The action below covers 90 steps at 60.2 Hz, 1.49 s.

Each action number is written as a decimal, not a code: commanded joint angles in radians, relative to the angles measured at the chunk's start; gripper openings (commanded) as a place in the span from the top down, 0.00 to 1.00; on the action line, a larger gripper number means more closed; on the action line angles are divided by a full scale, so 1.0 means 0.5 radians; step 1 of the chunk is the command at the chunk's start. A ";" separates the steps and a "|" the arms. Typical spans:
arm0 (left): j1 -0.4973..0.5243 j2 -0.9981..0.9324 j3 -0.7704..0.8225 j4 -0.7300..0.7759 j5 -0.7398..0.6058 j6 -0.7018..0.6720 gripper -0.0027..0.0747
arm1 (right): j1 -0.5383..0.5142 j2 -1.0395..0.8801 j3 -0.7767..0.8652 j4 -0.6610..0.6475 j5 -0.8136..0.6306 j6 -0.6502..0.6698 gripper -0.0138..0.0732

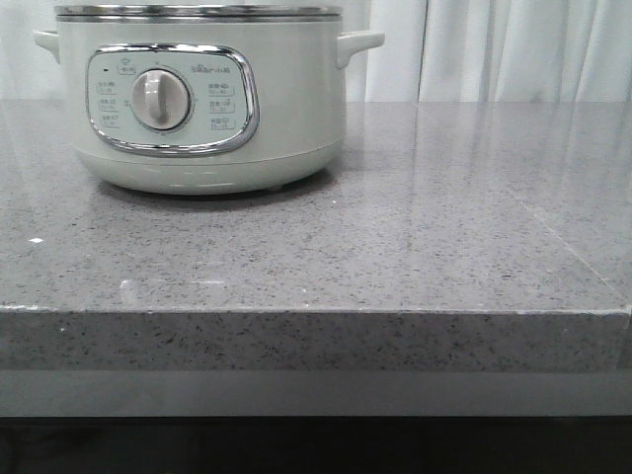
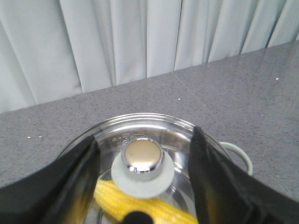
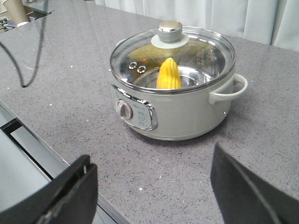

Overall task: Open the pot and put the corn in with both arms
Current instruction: 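Release the lid knob and raise the left gripper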

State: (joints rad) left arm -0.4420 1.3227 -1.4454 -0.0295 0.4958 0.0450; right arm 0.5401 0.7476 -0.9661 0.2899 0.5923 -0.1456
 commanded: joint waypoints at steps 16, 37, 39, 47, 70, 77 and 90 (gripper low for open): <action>-0.014 -0.786 0.647 -0.020 -0.098 0.044 0.42 | -0.015 -0.011 -0.046 0.012 -0.152 -0.003 0.23; -0.014 -1.400 1.250 -0.086 -0.095 0.040 0.42 | -0.015 -0.011 -0.046 0.012 -0.138 -0.003 0.23; -0.014 -1.436 1.284 -0.086 -0.095 0.040 0.42 | -0.015 -0.011 -0.046 0.012 -0.138 -0.003 0.23; -0.014 -1.513 1.354 -0.086 -0.095 0.040 0.51 | -0.015 -0.011 -0.046 0.012 -0.136 -0.003 0.34; -0.014 -1.517 1.358 -0.086 -0.098 0.040 0.99 | -0.015 -0.011 -0.046 0.012 -0.130 -0.003 0.91; -0.014 -1.517 1.358 -0.086 -0.098 0.040 0.99 | -0.015 -0.011 -0.046 0.012 -0.130 -0.003 0.92; -0.014 -1.517 1.358 -0.086 -0.098 0.040 0.99 | -0.015 -0.011 -0.046 0.012 -0.128 -0.003 0.92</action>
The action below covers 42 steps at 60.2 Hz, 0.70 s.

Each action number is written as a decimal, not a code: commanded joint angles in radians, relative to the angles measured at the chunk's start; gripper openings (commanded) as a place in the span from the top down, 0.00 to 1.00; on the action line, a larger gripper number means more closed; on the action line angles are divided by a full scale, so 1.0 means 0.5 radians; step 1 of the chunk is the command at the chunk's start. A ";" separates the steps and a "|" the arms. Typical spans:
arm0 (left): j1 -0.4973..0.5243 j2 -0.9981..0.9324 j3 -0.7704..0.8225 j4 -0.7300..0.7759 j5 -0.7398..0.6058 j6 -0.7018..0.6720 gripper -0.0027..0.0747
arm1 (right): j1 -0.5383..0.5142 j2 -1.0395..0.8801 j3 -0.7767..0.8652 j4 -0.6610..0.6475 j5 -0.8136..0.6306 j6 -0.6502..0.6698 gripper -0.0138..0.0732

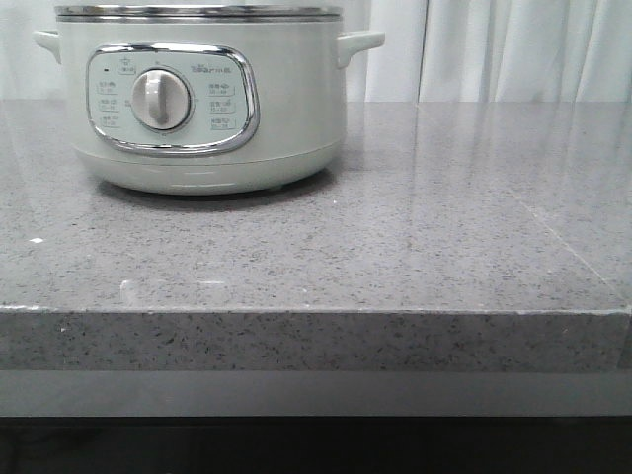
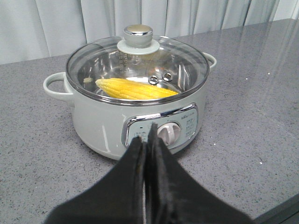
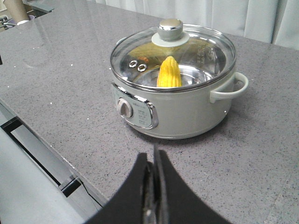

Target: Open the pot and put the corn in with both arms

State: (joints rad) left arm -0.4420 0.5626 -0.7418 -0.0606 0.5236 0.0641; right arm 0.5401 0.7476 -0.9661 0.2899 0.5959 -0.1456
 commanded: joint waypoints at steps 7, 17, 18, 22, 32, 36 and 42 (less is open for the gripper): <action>-0.014 -0.001 -0.042 -0.024 -0.161 0.002 0.99 | -0.015 -0.011 -0.046 0.012 -0.133 -0.003 0.92; 0.104 -0.184 0.161 0.076 -0.340 0.002 0.99 | -0.015 -0.011 -0.046 0.012 -0.129 -0.003 0.92; 0.128 -0.207 0.193 0.084 -0.365 0.002 0.99 | -0.015 -0.011 -0.046 0.012 -0.129 -0.003 0.92; 0.243 -0.318 0.349 0.079 -0.503 0.002 0.99 | -0.015 -0.011 -0.046 0.012 -0.129 -0.003 0.92; 0.514 -0.644 0.835 0.060 -0.919 -0.002 0.99 | -0.015 -0.011 -0.046 0.012 -0.129 -0.003 0.92; 0.588 -0.772 0.996 -0.011 -1.019 -0.002 0.99 | -0.015 -0.011 -0.046 0.012 -0.129 -0.003 0.92; 0.691 -0.953 1.209 -0.115 -1.099 -0.002 0.99 | -0.015 -0.011 -0.046 0.012 -0.129 -0.003 0.92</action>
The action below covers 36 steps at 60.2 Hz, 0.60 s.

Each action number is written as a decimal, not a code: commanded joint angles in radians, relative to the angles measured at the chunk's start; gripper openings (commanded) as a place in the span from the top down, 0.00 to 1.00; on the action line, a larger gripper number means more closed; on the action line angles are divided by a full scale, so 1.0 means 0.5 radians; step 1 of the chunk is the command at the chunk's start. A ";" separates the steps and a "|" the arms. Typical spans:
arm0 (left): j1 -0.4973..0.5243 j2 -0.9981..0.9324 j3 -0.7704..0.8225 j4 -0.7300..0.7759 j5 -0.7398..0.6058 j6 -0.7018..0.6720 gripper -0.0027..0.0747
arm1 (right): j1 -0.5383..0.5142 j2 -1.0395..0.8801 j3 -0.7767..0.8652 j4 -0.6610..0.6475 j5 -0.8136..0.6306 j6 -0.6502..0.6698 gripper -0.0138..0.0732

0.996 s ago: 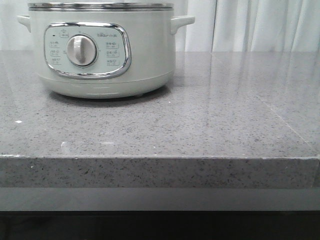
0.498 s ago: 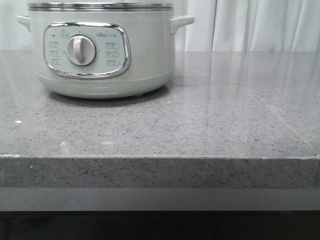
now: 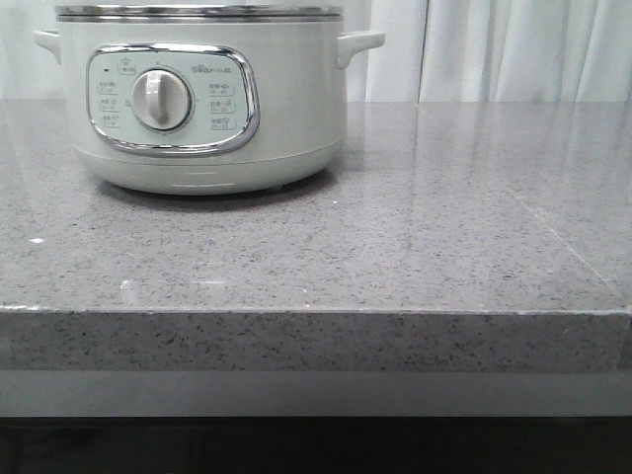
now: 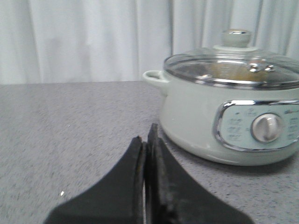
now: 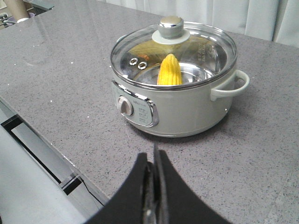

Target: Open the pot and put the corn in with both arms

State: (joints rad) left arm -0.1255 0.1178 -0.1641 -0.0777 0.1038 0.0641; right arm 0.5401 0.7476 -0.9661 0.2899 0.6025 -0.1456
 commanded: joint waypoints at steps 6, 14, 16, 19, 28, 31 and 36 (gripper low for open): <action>0.130 -0.194 0.206 -0.114 -0.300 -0.002 0.99 | -0.015 -0.011 -0.046 0.012 -0.142 -0.003 0.92; 0.153 -0.290 0.359 -0.114 -0.461 -0.002 0.99 | -0.015 -0.011 -0.046 0.012 -0.145 -0.003 0.92; 0.153 -0.284 0.345 -0.114 -0.383 -0.002 0.99 | -0.015 -0.011 -0.045 0.012 -0.138 -0.003 0.92; 0.153 -0.288 0.351 -0.114 -0.398 -0.002 0.99 | -0.015 -0.011 -0.045 0.012 -0.144 -0.003 0.92; 0.149 -0.288 0.351 -0.114 -0.394 -0.002 0.99 | -0.015 -0.011 -0.043 0.012 -0.141 -0.003 0.92; 0.144 -0.288 0.351 -0.114 -0.394 -0.002 0.99 | -0.015 -0.011 -0.043 0.012 -0.141 -0.003 0.92; 0.144 -0.284 0.351 -0.114 -0.394 -0.002 0.99 | -0.015 -0.011 -0.043 0.012 -0.141 -0.003 0.92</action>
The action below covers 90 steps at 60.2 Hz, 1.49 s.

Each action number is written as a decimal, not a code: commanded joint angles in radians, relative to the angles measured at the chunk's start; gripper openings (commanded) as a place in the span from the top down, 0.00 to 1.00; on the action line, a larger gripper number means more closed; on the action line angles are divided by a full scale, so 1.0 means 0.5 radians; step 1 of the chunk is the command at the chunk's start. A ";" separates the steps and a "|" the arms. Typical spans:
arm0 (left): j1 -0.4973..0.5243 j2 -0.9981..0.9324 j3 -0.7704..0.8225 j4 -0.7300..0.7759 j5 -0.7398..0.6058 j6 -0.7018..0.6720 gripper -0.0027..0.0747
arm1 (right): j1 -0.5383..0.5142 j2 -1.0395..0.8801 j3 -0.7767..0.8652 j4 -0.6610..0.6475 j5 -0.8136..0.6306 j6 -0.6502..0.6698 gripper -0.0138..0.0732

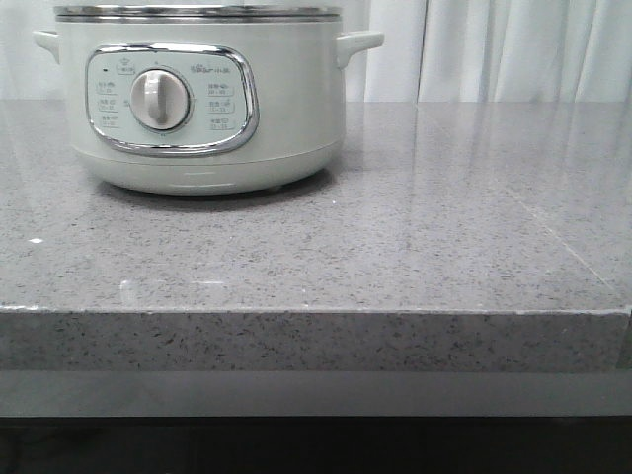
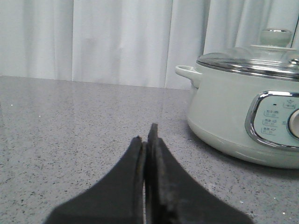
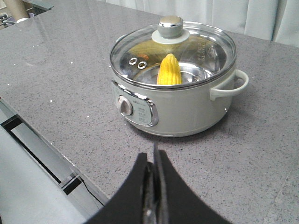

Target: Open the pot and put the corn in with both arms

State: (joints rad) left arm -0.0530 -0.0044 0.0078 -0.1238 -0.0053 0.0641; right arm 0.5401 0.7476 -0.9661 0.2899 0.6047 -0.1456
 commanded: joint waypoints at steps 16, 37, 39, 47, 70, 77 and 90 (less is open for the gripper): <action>-0.001 -0.037 0.008 -0.021 -0.176 -0.002 0.99 | -0.015 -0.011 -0.043 0.012 -0.146 -0.003 0.92; -0.001 -0.037 0.008 -0.021 -0.176 -0.002 0.99 | -0.015 -0.011 -0.043 0.012 -0.146 -0.003 0.92; -0.001 -0.037 0.008 -0.021 -0.176 -0.002 0.99 | -0.015 -0.011 -0.043 0.012 -0.146 -0.003 0.92; -0.001 -0.037 0.008 -0.021 -0.176 -0.002 0.99 | -0.022 -0.035 -0.016 -0.001 -0.174 -0.003 0.92; -0.001 -0.037 0.008 -0.021 -0.176 -0.002 0.99 | -0.699 -0.634 0.721 -0.009 -0.647 -0.003 0.92; -0.001 -0.037 0.008 -0.021 -0.176 -0.002 0.99 | -0.854 -0.841 0.987 -0.020 -0.795 -0.003 0.92; -0.001 -0.037 0.008 -0.021 -0.176 -0.002 0.99 | -1.028 -1.176 1.461 -0.022 -1.012 -0.003 0.92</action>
State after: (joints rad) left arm -0.0530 -0.0044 0.0078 -0.1260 -0.0073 0.0641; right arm 0.0526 0.2000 -0.2648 0.2853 0.2137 -0.1456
